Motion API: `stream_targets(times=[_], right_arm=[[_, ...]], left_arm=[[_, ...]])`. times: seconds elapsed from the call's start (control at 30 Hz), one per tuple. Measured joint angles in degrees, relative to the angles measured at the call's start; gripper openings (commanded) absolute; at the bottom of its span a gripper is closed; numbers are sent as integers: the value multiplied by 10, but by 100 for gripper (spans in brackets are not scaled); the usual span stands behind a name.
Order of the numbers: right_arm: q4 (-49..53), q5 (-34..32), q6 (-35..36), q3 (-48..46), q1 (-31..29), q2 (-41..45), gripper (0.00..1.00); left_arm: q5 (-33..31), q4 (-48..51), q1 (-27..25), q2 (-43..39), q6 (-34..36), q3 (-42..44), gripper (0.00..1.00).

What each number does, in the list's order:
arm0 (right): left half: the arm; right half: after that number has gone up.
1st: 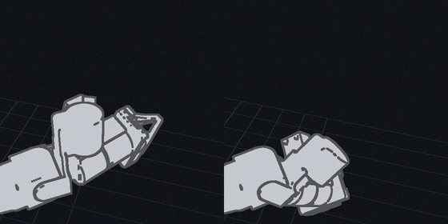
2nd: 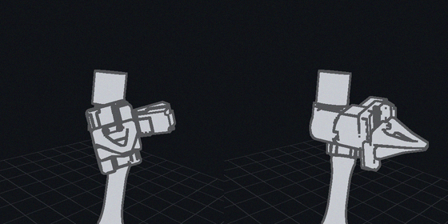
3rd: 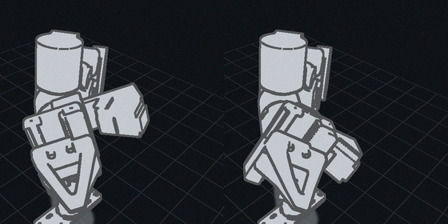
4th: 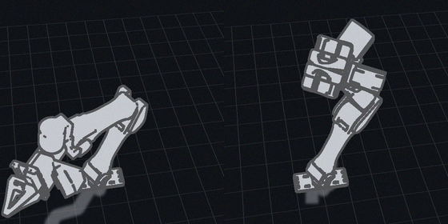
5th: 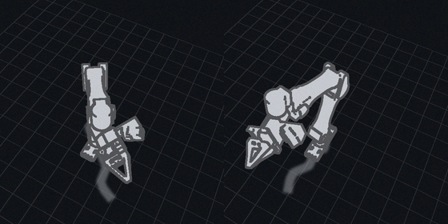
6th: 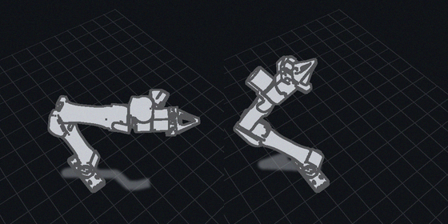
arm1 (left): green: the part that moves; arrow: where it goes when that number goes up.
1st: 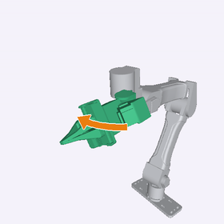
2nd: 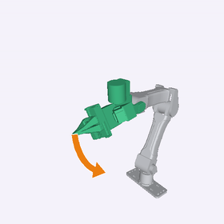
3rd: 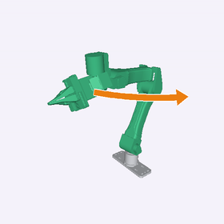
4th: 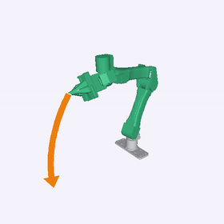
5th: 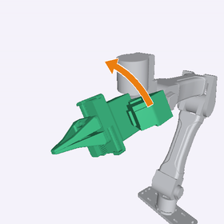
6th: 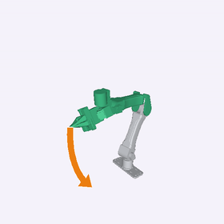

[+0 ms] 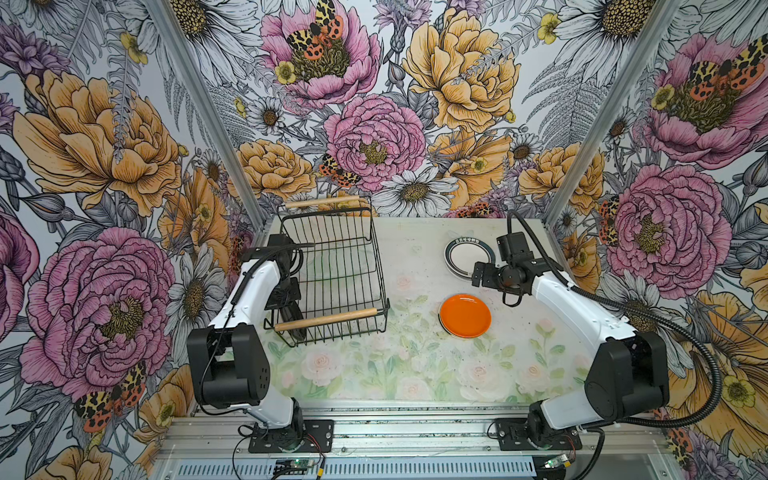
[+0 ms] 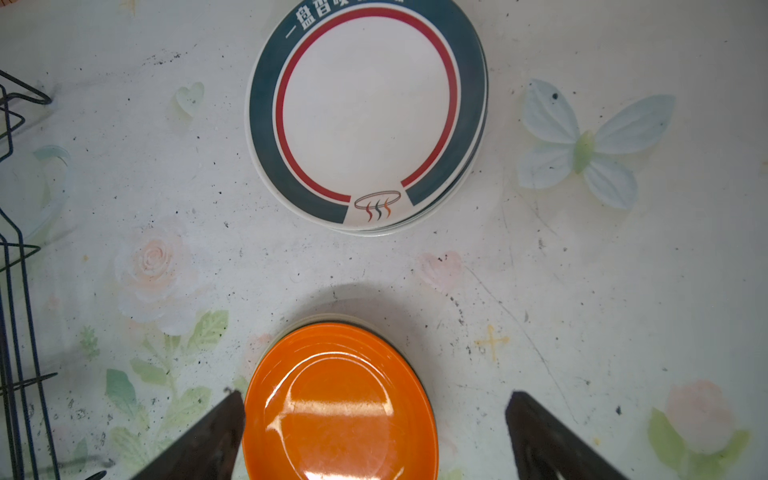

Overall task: Unload the plates from the dish rack
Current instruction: 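Open the right gripper and rise while the left gripper grasps the dark plate, then lift the dark green plate up out of the rack with the left gripper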

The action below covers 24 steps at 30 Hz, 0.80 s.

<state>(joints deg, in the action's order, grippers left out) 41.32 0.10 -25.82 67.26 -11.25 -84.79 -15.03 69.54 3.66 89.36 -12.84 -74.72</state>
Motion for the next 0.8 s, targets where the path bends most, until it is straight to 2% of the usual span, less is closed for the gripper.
stream_targets(times=[0.2,0.53,0.7,0.8], right_arm=[[0,3,0,1,1,0,99],[0,9,0,1,1,6,99],[0,11,-2,1,1,16,100],[0,11,-2,1,1,24,100]], left_arm=[[0,10,0,0,-5,-14,0],[33,27,0,-19,-7,-45,0],[51,47,0,-36,-7,-97,0],[61,66,0,-43,-9,-158,0]])
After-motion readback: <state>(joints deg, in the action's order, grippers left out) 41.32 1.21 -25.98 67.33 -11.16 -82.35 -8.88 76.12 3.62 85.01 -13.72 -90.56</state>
